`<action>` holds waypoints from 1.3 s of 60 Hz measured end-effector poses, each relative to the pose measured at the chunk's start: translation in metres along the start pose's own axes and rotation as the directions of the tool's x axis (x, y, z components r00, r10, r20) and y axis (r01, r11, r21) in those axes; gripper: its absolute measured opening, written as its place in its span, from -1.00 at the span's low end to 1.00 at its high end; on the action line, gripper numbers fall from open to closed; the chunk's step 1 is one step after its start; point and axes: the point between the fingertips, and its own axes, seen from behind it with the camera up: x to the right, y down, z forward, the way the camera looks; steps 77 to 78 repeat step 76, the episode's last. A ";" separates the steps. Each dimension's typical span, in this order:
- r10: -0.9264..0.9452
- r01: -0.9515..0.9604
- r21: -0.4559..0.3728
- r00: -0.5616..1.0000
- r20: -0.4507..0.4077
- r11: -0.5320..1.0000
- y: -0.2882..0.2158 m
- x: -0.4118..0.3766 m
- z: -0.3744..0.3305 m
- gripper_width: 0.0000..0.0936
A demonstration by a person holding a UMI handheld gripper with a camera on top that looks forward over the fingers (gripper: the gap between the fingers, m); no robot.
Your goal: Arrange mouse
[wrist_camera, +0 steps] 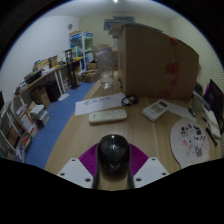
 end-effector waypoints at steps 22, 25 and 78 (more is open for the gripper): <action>0.035 0.000 0.346 0.995 -0.093 0.938 -0.159 0.165 -0.127 -0.20; 0.050 0.003 0.311 0.986 -0.160 0.950 -0.147 0.212 -0.118 -0.20; 0.161 -0.159 0.030 0.982 -0.097 0.987 -0.011 0.256 -0.120 0.79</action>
